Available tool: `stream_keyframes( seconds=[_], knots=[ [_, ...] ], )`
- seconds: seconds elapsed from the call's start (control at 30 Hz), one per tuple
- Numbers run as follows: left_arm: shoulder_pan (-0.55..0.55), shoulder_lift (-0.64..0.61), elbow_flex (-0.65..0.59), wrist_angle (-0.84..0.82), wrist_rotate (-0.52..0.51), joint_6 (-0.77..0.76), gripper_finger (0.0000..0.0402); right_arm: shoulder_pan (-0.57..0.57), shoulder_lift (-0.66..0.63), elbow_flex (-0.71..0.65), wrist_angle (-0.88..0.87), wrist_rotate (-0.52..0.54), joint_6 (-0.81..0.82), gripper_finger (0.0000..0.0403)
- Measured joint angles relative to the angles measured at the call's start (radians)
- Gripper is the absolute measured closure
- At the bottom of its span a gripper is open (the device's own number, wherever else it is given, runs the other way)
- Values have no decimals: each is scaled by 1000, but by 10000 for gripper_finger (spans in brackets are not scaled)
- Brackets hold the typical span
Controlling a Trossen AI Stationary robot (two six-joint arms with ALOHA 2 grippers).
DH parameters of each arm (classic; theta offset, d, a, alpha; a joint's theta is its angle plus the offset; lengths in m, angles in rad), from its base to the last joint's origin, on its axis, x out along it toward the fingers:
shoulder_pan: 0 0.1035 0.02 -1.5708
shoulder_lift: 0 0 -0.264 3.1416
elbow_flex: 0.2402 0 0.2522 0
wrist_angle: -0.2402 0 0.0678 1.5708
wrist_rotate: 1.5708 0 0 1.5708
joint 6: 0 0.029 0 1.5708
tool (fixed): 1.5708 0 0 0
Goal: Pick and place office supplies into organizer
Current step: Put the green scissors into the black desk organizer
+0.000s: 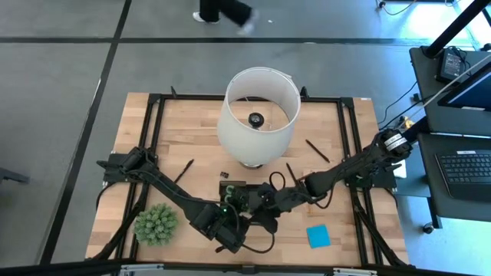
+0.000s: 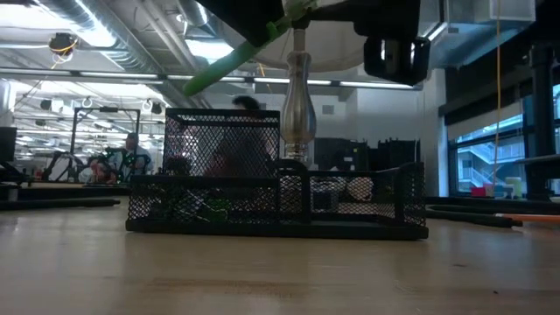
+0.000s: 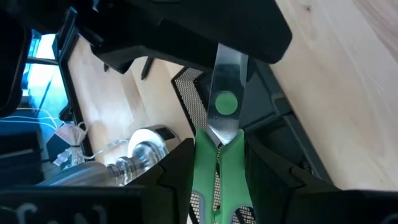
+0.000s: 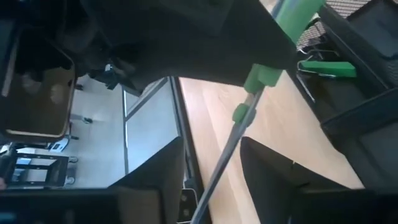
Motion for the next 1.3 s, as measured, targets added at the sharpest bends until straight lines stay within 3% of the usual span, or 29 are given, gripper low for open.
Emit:
stream_keyframes(
  seconds=[0.5,0.87,1.13,1.3],
  knots=[
    [-5,-2,1,-2,-23,-1,272,-6,2,-4,-39,-7,-21,387],
    [-29,1,17,27,-23,-119,241,-4,-1,0,-18,-13,-46,392],
    [-79,2,57,17,-32,-320,229,-15,-2,0,-31,-12,-58,393],
    [-121,2,58,-18,-116,-482,233,-24,-2,0,-73,-4,-74,394]
  ],
)
